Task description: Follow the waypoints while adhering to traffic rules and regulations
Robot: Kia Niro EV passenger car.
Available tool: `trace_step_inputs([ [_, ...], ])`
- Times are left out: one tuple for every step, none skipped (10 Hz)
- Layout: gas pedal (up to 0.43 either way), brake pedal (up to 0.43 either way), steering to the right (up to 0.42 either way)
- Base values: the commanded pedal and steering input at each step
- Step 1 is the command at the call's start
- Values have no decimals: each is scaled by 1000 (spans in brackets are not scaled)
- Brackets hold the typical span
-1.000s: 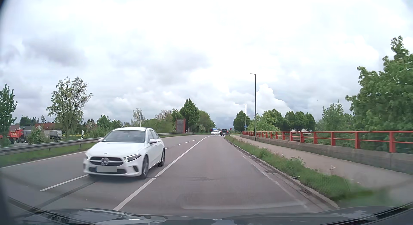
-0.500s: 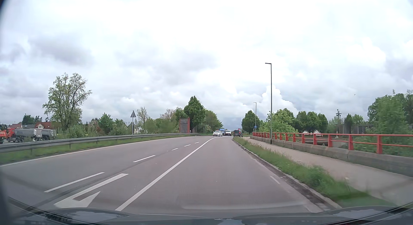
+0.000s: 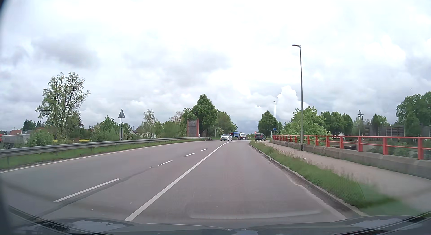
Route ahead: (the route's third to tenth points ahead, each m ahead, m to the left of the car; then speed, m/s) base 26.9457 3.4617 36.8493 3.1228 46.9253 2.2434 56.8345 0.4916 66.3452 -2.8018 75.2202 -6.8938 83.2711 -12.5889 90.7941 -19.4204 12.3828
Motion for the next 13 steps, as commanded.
trace_step_inputs([
  [87, 12, 0],
  [67, 12, 0],
  [59, 12, 0],
  [59, 12, 2],
  [59, 12, 4],
  [59, 12, 4],
  [59, 12, 4],
  [59, 12, 4],
  [59, 12, 5],
  [59, 12, 6],
  [59, 12, 8],
  [59, 12, 8],
  [67, 6, 8],
])
